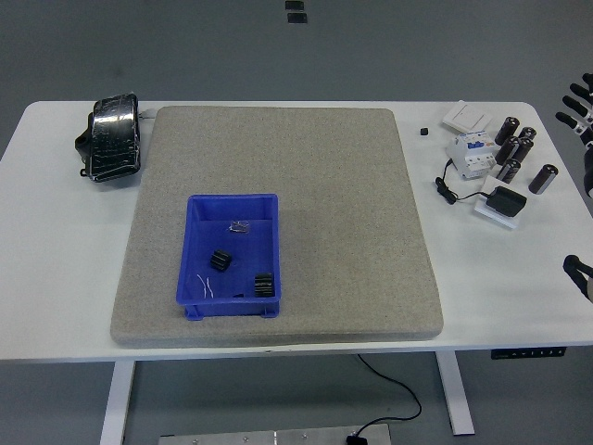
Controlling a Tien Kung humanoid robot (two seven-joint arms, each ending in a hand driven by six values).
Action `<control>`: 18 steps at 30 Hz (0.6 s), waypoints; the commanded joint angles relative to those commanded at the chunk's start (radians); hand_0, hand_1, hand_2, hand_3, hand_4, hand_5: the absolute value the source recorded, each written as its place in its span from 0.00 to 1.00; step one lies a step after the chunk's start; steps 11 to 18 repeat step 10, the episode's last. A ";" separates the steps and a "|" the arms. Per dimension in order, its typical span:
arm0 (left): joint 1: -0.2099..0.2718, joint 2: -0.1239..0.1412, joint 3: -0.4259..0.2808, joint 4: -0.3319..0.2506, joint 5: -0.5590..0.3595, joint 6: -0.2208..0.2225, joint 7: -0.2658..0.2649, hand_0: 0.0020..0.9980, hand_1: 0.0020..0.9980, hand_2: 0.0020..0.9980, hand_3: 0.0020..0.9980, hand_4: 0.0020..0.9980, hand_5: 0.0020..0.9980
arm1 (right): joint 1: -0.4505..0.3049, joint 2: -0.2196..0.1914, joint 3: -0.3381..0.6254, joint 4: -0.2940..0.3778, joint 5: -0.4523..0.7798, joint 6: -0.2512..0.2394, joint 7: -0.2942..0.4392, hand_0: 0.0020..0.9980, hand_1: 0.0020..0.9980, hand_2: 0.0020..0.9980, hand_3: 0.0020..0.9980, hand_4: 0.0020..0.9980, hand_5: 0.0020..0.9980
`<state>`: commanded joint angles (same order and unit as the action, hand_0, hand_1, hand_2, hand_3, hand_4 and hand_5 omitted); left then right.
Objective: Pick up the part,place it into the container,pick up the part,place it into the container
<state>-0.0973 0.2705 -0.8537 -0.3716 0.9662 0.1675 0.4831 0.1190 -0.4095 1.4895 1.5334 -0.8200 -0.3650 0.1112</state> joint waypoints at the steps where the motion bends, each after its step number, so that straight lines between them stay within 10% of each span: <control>1: 0.001 0.000 0.001 0.000 -0.002 0.001 0.000 0.65 0.65 0.60 0.53 0.63 0.60 | 0.000 0.000 -0.001 -0.001 0.000 0.000 0.000 0.71 0.73 0.72 0.71 0.81 0.55; 18: 0.004 -0.002 0.002 -0.001 -0.005 0.002 -0.001 0.65 0.65 0.61 0.53 0.63 0.60 | -0.001 -0.002 -0.003 -0.005 0.001 0.001 -0.001 0.71 0.73 0.72 0.71 0.81 0.55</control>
